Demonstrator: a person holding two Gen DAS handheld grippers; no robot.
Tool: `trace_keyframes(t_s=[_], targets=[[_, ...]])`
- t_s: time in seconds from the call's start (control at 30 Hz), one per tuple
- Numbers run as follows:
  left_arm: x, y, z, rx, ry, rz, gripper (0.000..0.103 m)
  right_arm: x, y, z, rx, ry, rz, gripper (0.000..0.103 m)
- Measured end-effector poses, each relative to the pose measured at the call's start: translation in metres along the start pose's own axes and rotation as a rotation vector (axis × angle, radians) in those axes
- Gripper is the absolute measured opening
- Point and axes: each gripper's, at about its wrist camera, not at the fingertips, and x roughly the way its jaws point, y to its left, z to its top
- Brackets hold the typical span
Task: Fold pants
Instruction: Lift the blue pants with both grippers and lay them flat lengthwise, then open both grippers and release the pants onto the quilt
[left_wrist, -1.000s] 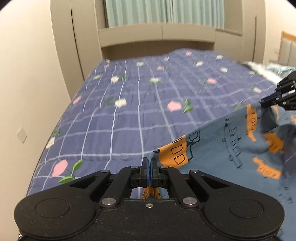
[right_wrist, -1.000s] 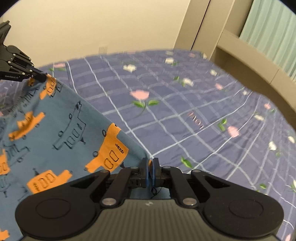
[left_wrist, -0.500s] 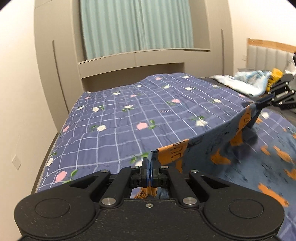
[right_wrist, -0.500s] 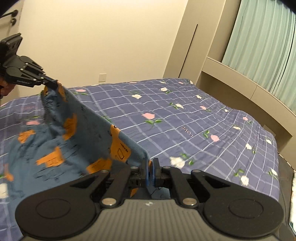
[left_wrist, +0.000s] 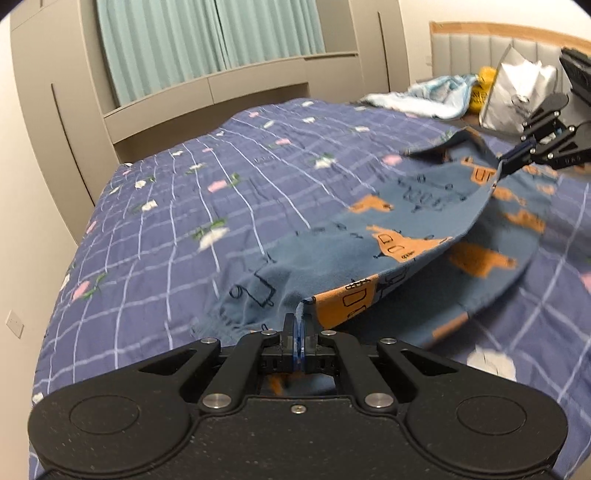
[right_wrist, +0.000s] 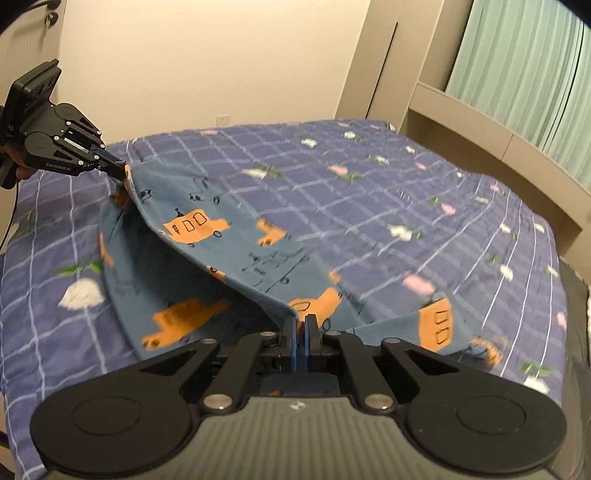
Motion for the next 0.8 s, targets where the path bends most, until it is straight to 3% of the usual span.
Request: trace_keyframes(t_s=[0.3, 0.57, 0.7, 0.77, 0.8], targets=[[-0.010, -0.007, -0.011, 0.024, 0.007, -0.009, 0.000, -0.019, 0.021, -0.021, 0.014, 0.002, -0.001, 0.004], [0.002, -0.016, -0.025, 0.028, 0.071, -0.016, 0.001, -0.013, 0.043, -0.039, -0.027, 0.038, -0.006, 0.004], [0.004, -0.020, -0.025, 0.010, 0.090, -0.016, 0.014, -0.007, 0.047, -0.045, -0.032, 0.037, -0.021, 0.006], [0.000, -0.021, -0.023, -0.031, 0.086, -0.018, 0.030, -0.008, 0.045, -0.049, -0.016, 0.033, -0.014, 0.013], [-0.003, -0.023, -0.021, -0.060, 0.080, -0.018, 0.046, -0.010, 0.043, -0.051, -0.004, 0.026, -0.009, 0.021]])
